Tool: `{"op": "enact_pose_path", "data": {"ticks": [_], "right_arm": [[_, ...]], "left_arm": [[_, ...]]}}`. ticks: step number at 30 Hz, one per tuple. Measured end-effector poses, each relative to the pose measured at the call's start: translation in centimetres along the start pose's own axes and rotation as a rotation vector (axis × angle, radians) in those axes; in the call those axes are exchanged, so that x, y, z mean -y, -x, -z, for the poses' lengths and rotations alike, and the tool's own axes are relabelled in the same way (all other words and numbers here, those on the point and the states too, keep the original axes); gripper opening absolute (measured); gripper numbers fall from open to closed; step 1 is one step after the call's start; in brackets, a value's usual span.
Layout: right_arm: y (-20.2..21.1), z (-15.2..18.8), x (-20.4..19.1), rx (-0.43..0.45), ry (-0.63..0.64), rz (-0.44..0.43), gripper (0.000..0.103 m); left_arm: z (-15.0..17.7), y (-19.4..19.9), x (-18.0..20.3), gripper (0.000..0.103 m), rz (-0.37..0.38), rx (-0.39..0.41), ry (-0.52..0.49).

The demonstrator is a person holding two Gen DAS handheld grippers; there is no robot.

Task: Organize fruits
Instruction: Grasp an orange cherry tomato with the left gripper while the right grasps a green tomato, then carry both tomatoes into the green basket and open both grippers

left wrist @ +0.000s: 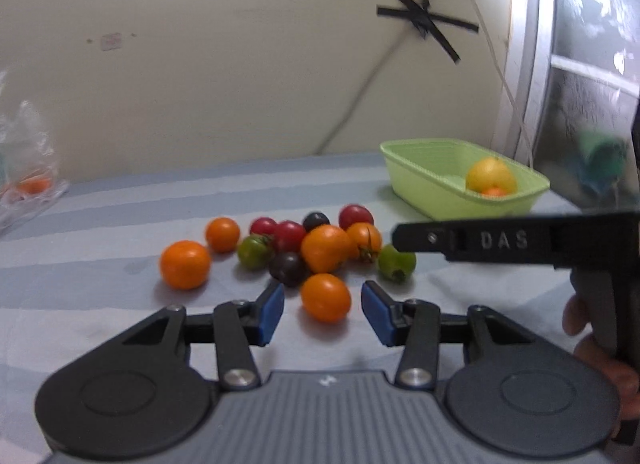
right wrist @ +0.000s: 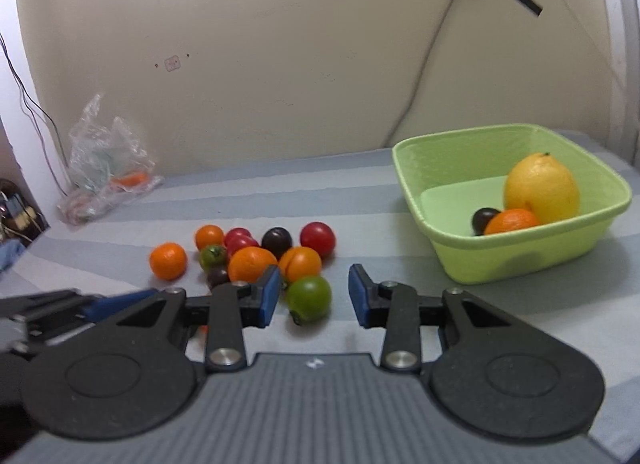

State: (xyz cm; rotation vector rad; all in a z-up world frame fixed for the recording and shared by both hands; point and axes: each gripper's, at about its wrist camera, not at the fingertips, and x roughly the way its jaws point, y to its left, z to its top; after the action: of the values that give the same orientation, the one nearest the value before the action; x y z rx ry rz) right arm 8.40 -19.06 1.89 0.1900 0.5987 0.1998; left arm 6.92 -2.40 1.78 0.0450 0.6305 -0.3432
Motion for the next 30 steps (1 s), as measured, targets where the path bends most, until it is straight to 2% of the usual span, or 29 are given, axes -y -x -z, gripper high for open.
{"op": "enact_pose_path", "data": {"ticks": [4, 7, 8, 10, 14, 17, 22, 26, 30], "right_arm": [[-1.4, 0.1, 0.0, -0.038, -0.009, -0.011, 0.041], [-2.4, 0.4, 0.0, -0.069, -0.005, -0.006, 0.041], [-2.7, 0.4, -0.1, -0.083, -0.002, -0.009, 0.041], [-2.6, 0.5, -0.6, -0.081, 0.028, -0.002, 0.032], [-1.4, 1.1, -1.0, -0.086, 0.031, -0.013, 0.031], [0.9, 2.5, -1.2, -0.072, 0.024, -0.025, 0.031], [5.6, 6.0, -2.3, -0.042, 0.109, -0.045, 0.031], [8.1, 8.1, -3.2, -0.047, 0.141, -0.052, 0.031], [8.6, 9.2, -4.4, -0.044, 0.207, -0.027, 0.031]], "left_arm": [[0.1, -2.1, 0.3, 0.043, -0.022, -0.048, 0.012], [0.1, -2.7, 0.2, 0.032, -0.024, -0.051, 0.025], [0.0, -2.8, 0.2, 0.032, -0.026, -0.051, 0.030], [0.1, -2.7, 0.3, 0.031, -0.032, -0.050, 0.027], [1.3, -0.6, 0.8, 0.031, 0.022, -0.052, 0.034], [3.2, 2.0, 1.2, 0.031, 0.044, -0.053, 0.022], [5.9, 5.7, 1.7, 0.031, 0.067, -0.054, 0.015], [7.4, 7.7, 1.8, 0.031, 0.065, -0.055, 0.016], [7.8, 8.2, 2.4, 0.032, 0.041, -0.041, -0.007]]}}
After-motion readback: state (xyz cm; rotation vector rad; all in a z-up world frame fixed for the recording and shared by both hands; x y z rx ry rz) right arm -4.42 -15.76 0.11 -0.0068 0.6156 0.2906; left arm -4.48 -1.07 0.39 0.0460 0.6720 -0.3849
